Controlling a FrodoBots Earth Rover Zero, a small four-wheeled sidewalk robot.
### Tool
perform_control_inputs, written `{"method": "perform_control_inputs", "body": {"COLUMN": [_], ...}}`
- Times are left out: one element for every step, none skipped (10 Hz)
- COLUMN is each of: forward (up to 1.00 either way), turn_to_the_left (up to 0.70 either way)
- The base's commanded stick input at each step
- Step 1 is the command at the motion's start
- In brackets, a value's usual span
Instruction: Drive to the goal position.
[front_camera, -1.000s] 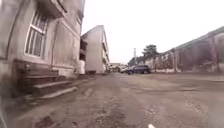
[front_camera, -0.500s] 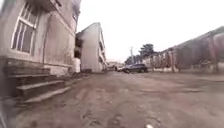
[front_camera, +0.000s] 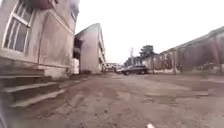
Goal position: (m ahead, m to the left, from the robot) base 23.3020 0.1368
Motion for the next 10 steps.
{"method": "perform_control_inputs", "body": {"forward": [0.7,0.7,0.7,0.7,0.7,0.7,0.7,0.7,0.7,0.7], "turn_to_the_left": [0.0,0.0,-0.28,-0.28,-0.24,-0.08,0.0,0.0,0.0,0.0]}}
